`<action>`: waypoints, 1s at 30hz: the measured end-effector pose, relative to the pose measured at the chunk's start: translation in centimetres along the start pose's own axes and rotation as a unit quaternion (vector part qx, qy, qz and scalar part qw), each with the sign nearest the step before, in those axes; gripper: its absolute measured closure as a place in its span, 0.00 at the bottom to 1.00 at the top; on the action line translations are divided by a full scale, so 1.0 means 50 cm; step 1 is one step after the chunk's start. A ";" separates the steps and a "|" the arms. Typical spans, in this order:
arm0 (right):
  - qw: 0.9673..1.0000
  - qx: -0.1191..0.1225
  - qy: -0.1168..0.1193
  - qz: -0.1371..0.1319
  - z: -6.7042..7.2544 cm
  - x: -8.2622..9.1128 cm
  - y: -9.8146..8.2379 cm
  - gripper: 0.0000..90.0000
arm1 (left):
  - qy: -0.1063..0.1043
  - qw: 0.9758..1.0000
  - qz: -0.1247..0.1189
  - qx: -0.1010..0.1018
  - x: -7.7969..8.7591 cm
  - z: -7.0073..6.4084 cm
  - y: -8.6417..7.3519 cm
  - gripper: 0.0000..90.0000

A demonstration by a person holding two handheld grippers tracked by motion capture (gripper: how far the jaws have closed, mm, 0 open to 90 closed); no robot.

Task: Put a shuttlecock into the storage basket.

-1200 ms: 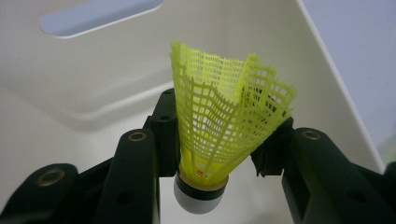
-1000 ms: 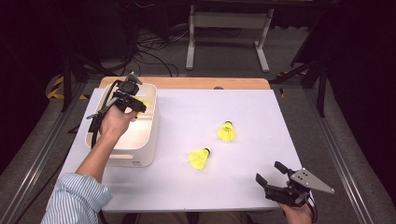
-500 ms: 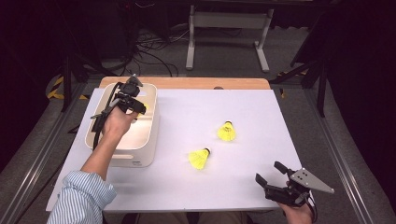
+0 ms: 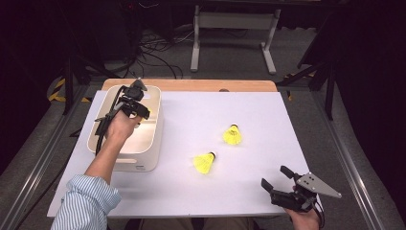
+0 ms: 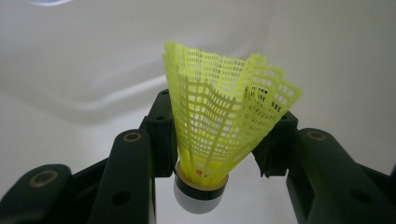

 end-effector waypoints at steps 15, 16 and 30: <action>1.000 0.001 0.000 0.002 -0.001 -0.002 -0.002 0.12 | 0.001 1.000 0.006 0.004 -0.001 0.006 -0.001 0.55; 1.000 0.000 0.000 0.002 -0.001 -0.001 -0.001 0.12 | 0.001 1.000 0.005 0.004 0.000 0.006 -0.001 0.55; 1.000 0.000 -0.001 0.001 -0.002 0.000 -0.001 0.12 | 0.014 1.000 -0.012 -0.009 0.029 0.002 -0.002 0.34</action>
Point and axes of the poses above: each handheld gripper's, and its own axes: x roughly backward along the jaws, y roughly out of its top, z roughly to its left, the point moved 9 cm from there along -x, roughly forward along the jaws, and after that the axes turned 10 degrees about -z, right-handed, at the moved point
